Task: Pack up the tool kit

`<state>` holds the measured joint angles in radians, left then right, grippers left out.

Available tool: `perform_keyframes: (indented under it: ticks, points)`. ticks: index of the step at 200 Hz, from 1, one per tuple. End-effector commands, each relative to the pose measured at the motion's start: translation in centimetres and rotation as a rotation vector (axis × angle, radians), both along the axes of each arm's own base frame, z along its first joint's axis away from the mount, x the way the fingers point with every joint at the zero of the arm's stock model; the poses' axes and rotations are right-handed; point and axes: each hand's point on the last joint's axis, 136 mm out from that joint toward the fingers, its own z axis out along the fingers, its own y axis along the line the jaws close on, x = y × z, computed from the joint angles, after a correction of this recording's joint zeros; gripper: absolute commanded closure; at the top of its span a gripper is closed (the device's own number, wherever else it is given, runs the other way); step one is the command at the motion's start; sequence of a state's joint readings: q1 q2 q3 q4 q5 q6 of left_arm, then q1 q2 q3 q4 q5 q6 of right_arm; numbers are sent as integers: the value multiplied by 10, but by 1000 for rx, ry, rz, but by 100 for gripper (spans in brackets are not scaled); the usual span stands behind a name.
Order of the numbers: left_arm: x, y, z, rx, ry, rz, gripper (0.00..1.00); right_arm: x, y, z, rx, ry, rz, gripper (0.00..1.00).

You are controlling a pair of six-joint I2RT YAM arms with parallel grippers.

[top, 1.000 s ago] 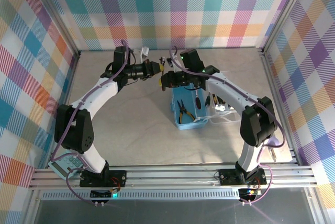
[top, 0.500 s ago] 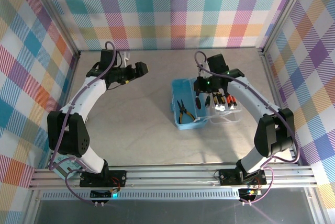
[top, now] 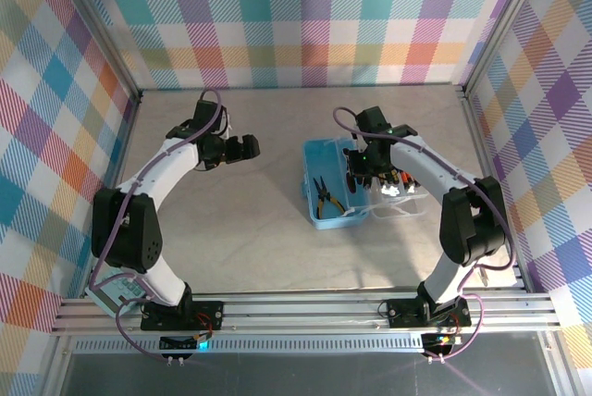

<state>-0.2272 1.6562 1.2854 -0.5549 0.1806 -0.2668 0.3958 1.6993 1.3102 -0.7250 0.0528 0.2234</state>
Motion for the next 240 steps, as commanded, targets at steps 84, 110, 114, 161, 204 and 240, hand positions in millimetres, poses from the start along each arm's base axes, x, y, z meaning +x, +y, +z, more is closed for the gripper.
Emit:
perform_keyframes:
  ticks: [84,110,114,161,204,240]
  points:
    - [-2,-9,-2,12,13,-42,0,8,6,39,0,-77,22,60]
    - [-2,-13,-6,14,19,-51,0,2,12,64,19,-117,51,48]
    - [-2,-14,-8,16,22,-53,0,0,13,69,31,-127,56,44]
    - [-3,-53,-32,51,65,-138,0,-23,-36,146,179,-318,-49,1]
    - [-1,-87,-48,53,90,-203,0,-65,-141,123,216,-307,-508,1]
    - [3,-103,-59,40,102,-230,0,-104,-171,80,292,-257,-794,1]
